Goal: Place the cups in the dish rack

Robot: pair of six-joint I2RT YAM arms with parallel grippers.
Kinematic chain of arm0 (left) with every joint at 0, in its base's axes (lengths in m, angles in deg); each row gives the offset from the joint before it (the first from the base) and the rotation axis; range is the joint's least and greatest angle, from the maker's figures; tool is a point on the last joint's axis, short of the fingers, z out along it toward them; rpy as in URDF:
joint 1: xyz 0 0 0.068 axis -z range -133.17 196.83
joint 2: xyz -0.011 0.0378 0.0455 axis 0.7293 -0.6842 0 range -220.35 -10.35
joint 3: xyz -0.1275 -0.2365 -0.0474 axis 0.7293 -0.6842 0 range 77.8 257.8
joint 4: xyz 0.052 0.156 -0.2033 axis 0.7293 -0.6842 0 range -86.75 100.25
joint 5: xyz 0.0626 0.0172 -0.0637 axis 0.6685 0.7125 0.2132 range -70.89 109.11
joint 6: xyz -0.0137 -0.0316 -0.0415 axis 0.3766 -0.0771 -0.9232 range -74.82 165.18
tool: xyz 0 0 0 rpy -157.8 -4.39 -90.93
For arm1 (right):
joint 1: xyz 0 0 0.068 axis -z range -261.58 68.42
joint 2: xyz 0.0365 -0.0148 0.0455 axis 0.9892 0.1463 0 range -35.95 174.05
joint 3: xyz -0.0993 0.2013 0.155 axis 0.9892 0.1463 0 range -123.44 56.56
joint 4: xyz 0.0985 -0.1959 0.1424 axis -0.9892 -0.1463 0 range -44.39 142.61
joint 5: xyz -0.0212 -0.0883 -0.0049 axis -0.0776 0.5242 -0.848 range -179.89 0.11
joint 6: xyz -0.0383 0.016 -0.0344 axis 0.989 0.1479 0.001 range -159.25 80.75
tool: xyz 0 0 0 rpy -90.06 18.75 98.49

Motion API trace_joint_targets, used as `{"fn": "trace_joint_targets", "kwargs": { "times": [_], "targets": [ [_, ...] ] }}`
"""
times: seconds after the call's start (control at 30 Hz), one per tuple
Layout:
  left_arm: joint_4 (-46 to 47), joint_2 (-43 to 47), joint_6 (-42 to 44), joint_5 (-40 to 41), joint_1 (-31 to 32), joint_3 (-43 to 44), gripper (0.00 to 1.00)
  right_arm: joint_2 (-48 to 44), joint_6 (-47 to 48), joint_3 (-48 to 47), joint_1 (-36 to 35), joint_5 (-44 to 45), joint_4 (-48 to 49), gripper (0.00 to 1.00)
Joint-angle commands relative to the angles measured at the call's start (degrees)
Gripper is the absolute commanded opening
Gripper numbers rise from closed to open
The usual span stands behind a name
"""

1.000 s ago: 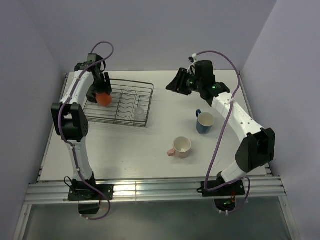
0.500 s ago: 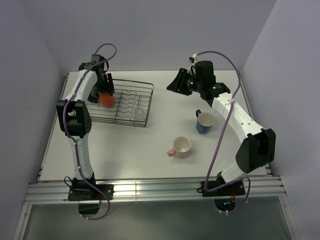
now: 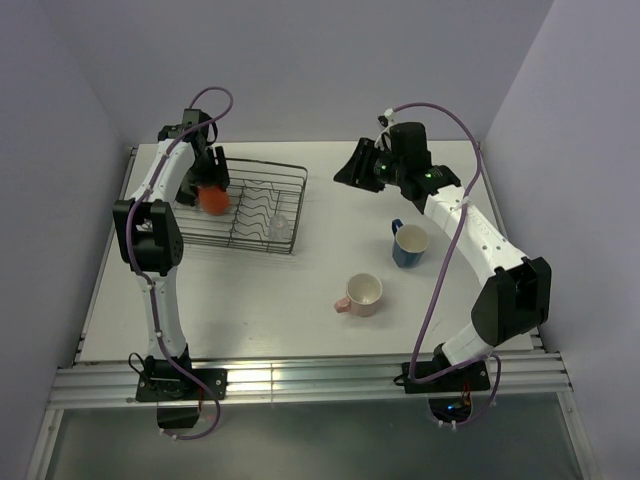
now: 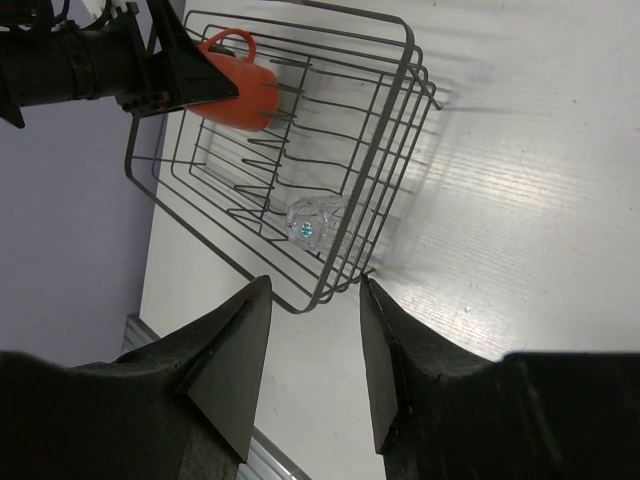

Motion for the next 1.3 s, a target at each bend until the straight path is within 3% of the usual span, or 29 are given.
{"fn": "trace_joint_targets", "kwargs": {
  "times": [0.0, 0.37, 0.43, 0.97, 1.27],
  "targets": [
    [1.77, 0.52, -0.59, 0.66, 0.39, 3.04, 0.78, -1.92, 1.31, -0.94, 0.28, 1.15, -0.21, 0.48],
    [2.47, 3.60, -0.94, 2.15, 1.27, 1.37, 0.90, -2.09, 2.19, -2.00, -0.07, 2.46, -1.62, 0.48],
    [2.38, 4.65, -1.03, 2.77, 1.35, 1.11, 0.95, -2.27, 2.19, -1.82, -0.16, 2.55, -1.62, 0.48],
    [2.21, 10.28, -2.61, 6.10, 2.14, -0.74, 0.99, -3.23, 3.07, -1.12, -1.04, 4.57, -2.58, 0.48],
    [1.85, 23.01, -5.95, 15.77, 4.25, -3.19, 0.99, -9.99, 5.44, 2.29, -3.84, 11.95, -8.11, 0.49]
  ]
}}
